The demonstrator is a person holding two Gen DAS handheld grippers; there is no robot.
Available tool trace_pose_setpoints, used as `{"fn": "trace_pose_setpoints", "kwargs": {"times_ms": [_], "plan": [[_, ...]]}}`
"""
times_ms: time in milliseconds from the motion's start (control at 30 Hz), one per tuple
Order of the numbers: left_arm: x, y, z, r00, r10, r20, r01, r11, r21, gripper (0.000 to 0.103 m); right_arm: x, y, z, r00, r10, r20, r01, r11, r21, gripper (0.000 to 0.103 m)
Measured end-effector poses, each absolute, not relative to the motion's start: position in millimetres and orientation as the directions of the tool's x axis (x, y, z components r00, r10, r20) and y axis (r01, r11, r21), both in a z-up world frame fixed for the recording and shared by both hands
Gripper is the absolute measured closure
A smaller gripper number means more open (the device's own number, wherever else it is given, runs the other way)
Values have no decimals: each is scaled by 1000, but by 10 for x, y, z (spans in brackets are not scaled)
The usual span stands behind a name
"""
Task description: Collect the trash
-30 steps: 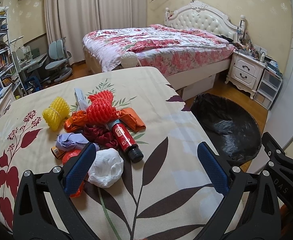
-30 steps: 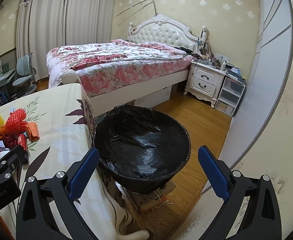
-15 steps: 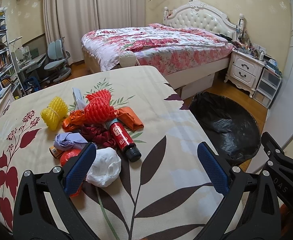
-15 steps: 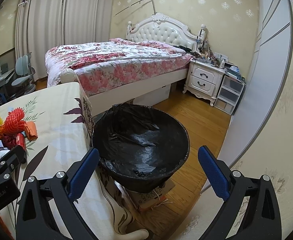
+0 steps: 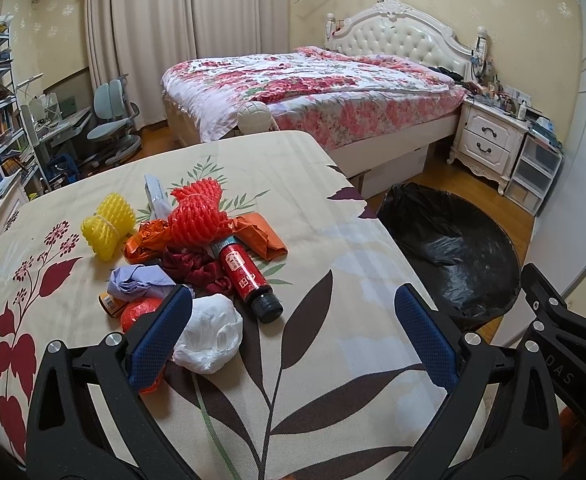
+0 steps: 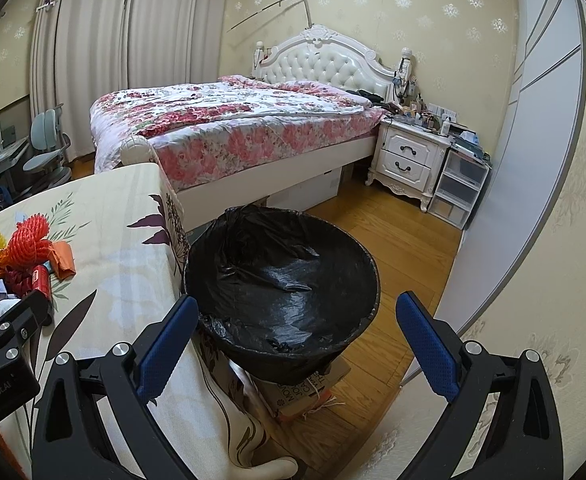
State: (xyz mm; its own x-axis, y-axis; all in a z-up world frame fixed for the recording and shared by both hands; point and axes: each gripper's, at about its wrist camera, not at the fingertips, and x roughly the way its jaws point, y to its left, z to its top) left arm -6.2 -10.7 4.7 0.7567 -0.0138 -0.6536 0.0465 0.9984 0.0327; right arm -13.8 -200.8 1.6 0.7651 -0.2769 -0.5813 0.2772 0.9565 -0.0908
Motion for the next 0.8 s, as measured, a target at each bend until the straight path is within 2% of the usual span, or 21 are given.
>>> {"fn": "trace_pose_setpoints", "kwargs": {"times_ms": [500, 800], "plan": [[-72, -98, -35, 756, -7, -655, 44, 998, 40, 4, -92, -1892, -105, 762, -267, -589, 262, 960, -97, 7], [-186, 274, -100, 752, 40, -658, -11, 999, 49, 4, -50, -1627, -103, 760, -204, -617, 191, 978, -88, 7]]}}
